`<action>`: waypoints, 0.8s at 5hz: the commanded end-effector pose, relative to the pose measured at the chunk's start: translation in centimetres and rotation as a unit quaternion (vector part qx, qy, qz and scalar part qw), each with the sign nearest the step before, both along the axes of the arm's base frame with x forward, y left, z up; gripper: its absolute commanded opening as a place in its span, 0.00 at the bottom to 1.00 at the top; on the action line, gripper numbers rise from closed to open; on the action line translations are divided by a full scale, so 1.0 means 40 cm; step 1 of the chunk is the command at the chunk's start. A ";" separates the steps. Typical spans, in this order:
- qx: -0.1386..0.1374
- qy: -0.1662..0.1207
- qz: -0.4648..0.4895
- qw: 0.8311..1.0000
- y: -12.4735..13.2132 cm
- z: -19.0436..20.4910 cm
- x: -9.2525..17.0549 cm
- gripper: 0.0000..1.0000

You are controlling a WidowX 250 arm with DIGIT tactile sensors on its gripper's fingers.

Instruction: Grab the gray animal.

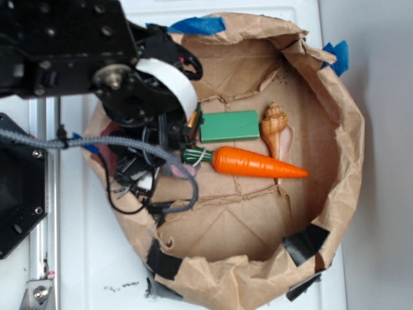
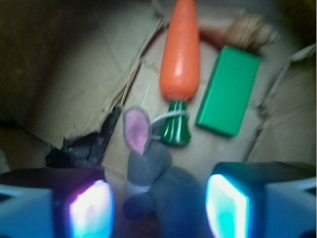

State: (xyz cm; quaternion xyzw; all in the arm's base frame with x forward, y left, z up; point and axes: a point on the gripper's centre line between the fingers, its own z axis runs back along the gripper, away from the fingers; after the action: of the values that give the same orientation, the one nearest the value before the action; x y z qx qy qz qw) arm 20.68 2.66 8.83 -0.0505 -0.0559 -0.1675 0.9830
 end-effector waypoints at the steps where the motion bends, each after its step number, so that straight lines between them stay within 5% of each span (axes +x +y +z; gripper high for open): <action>1: 0.003 0.012 -0.027 1.000 -0.054 -0.028 -0.004 1.00; 4: 0.027 0.024 -0.020 0.999 -0.040 -0.091 0.036 1.00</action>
State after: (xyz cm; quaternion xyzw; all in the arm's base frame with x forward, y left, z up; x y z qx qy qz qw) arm 21.44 1.60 4.34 -0.0365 -0.0073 -0.1816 0.9827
